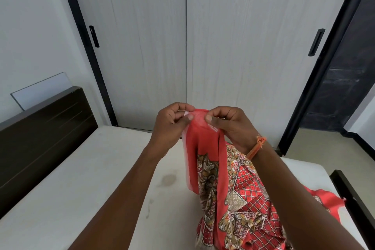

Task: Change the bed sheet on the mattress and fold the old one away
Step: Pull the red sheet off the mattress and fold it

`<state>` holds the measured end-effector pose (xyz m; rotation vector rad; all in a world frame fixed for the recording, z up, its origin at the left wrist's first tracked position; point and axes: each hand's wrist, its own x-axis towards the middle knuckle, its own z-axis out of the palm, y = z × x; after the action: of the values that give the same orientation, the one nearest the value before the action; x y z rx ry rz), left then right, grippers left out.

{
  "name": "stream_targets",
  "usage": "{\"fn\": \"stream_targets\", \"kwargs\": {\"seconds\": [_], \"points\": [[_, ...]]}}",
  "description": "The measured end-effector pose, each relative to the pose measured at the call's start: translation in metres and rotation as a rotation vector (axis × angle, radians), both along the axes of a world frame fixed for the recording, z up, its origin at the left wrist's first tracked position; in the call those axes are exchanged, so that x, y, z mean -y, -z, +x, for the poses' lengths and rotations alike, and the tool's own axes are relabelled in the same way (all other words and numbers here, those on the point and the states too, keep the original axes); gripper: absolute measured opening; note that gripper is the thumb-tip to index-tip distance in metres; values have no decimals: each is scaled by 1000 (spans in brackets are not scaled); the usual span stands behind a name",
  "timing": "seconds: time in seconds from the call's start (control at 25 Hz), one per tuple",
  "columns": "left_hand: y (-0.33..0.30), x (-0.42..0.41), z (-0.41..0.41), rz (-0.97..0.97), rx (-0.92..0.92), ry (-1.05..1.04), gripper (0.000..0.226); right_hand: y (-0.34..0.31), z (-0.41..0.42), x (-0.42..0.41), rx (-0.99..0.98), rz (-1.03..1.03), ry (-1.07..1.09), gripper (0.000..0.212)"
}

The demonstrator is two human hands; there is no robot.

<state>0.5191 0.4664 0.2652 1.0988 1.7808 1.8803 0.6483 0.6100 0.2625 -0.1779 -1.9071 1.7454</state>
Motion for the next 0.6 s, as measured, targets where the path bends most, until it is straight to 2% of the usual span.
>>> {"fn": "stream_targets", "kwargs": {"seconds": [0.16,0.28,0.4,0.6], "points": [[28,-13,22,-39,-50,-146,23,18,-8,14,104,226,158,11],[45,-24,35,-26,66,-315,21,35,-14,23,103,399,285,19],[46,-27,29,4,207,-307,19,38,-10,20,165,332,266,22],[40,-25,27,-17,193,-281,21,34,-4,11,221,346,217,10]]}}
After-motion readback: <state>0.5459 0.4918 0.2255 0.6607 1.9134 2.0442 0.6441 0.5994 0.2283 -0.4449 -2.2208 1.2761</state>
